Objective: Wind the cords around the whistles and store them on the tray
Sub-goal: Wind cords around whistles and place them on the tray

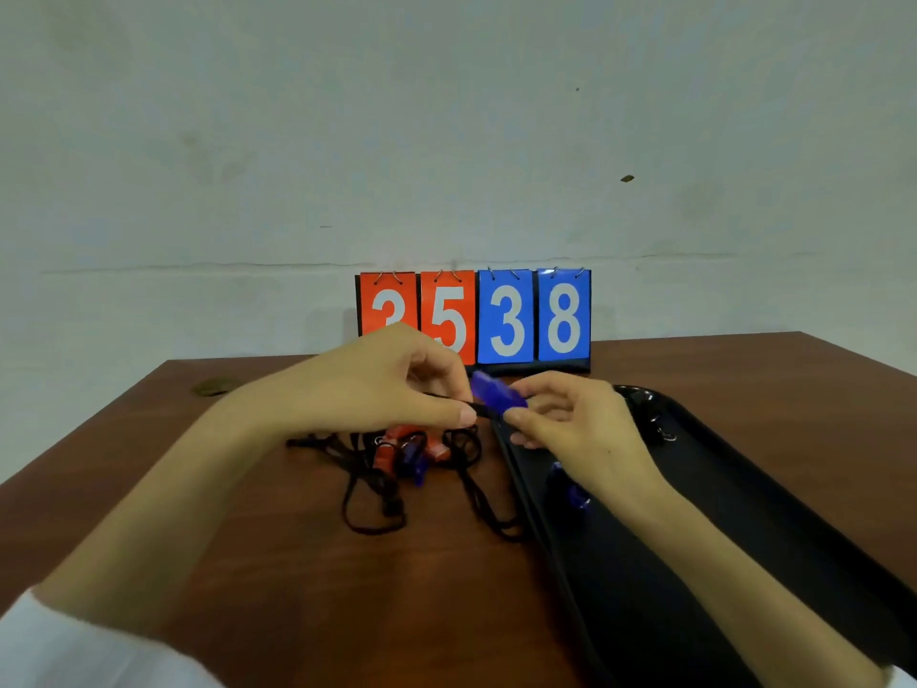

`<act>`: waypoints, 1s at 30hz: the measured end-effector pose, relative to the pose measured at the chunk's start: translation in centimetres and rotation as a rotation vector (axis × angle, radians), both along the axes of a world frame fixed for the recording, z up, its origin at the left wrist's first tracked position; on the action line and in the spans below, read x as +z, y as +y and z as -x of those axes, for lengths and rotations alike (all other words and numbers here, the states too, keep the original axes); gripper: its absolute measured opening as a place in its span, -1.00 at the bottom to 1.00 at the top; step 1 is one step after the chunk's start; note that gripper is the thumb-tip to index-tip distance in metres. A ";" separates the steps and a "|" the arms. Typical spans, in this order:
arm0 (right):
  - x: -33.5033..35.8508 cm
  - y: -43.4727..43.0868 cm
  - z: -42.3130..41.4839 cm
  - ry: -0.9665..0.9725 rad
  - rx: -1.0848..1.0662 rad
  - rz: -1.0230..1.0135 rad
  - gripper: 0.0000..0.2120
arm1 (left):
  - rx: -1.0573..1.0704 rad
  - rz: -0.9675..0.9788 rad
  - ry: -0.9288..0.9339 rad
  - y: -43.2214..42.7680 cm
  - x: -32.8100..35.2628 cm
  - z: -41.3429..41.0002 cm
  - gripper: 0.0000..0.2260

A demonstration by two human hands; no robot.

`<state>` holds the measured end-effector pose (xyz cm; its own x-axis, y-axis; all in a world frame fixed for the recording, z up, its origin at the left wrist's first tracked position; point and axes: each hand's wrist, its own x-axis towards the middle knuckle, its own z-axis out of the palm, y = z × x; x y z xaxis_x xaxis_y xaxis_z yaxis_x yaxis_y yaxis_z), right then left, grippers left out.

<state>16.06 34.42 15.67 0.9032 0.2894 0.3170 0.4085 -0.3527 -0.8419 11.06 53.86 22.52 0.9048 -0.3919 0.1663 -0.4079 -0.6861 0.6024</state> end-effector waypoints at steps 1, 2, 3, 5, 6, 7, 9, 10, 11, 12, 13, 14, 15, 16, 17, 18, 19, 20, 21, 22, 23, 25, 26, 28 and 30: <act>-0.1 0.1 0.2 -0.045 0.033 0.060 -0.79 | 0.004 -0.009 -0.038 -0.2 -0.1 -0.1 -0.96; -0.2 0.2 0.4 -0.085 0.066 0.107 -0.78 | 0.009 -0.009 -0.078 -0.3 -0.2 -0.1 -0.97; -0.2 0.3 0.6 -0.114 0.095 0.137 -0.78 | 0.020 0.000 -0.115 -0.4 -0.3 -0.3 -0.97; -0.2 0.5 0.8 -0.119 0.144 0.134 -0.78 | 0.058 0.039 -0.168 -0.3 -0.7 -0.7 -0.97; -0.2 0.5 1.0 -0.103 0.167 0.104 -0.79 | 0.078 0.074 -0.176 -0.1 -0.9 -1.0 -0.97; -0.2 0.6 1.1 -0.083 0.189 0.062 -0.81 | 0.095 0.116 -0.167 0.0 -1.1 -1.2 -0.96; -0.1 0.6 1.3 -0.053 0.226 -0.007 -0.83 | 0.127 0.196 -0.115 0.2 -1.5 -1.4 -0.93; 0.0 0.7 1.4 -0.045 0.241 -0.033 -0.83 | 0.142 0.232 -0.081 0.3 -1.7 -1.4 -0.93; 0.0 0.7 1.5 -0.040 0.254 -0.062 -0.84 | 0.152 0.269 -0.050 0.3 -2.0 -1.5 -0.93; 0.1 0.7 1.5 -0.034 0.263 -0.094 -0.84 | 0.158 0.306 -0.026 0.2 -2.1 -1.6 -0.93; 0.1 0.7 1.6 -0.023 0.270 -0.125 -0.85 | 0.167 0.337 -0.006 0.0 -2.3 -1.7 -0.94; 0.3 0.7 1.7 -0.008 0.276 -0.153 -0.85 | 0.180 0.360 0.009 -0.1 -2.5 -1.8 -0.94; 0.4 0.7 1.7 0.012 0.283 -0.179 -0.85 | 0.193 0.378 0.024 -0.3 -2.7 -1.9 -0.93; 0.5 0.6 1.7 0.033 0.290 -0.209 -0.86 | 0.198 0.392 0.040 -0.4 -3.0 -1.9 -0.93; 0.6 0.5 1.6 0.050 0.296 -0.245 -0.87 | 0.194 0.393 0.052 -0.6 -3.2 -1.9 -0.92; 0.6 0.5 1.6 0.062 0.295 -0.284 -0.88 | 0.185 0.384 0.057 -0.8 -3.4 -1.9 -0.90; 0.7 0.4 1.5 0.070 0.283 -0.325 -0.89 | 0.169 0.379 0.062 -1.1 -3.7 -1.7 -0.88; 0.7 0.3 1.4 0.075 0.259 -0.364 -0.90 | 0.149 0.385 0.075 -1.5 -3.9 -1.6 -0.85; 0.7 0.2 1.2 0.079 0.227 -0.401 -0.91 | 0.130 0.405 0.097 -1.8 -4.1 -1.5 -0.83; 0.7 0.2 1.0 0.080 0.186 -0.430 -0.92 | 0.115 0.430 0.123 -2.2 -4.3 -1.5 -0.82; 0.6 0.1 0.8 0.078 0.140 -0.449 -0.92 | 0.110 0.441 0.141 -2.4 -4.4 -1.5 -0.82; 0.4 0.0 0.4 0.069 0.042 -0.446 -0.92 | 0.123 0.382 0.140 -2.7 -4.6 -1.6 -0.80; 0.3 -0.1 0.3 0.056 -0.004 -0.419 -0.91 | 0.129 0.336 0.132 -2.7 -4.6 -1.7 -0.78; -0.2 -0.1 0.0 0.001 -0.090 -0.320 -0.88 | 0.149 0.267 0.120 -2.9 -4.5 -1.7 -0.75; -0.7 -0.2 -0.3 -0.071 -0.175 -0.206 -0.86 | 0.154 0.217 0.109 -2.9 -4.2 -1.6 -0.74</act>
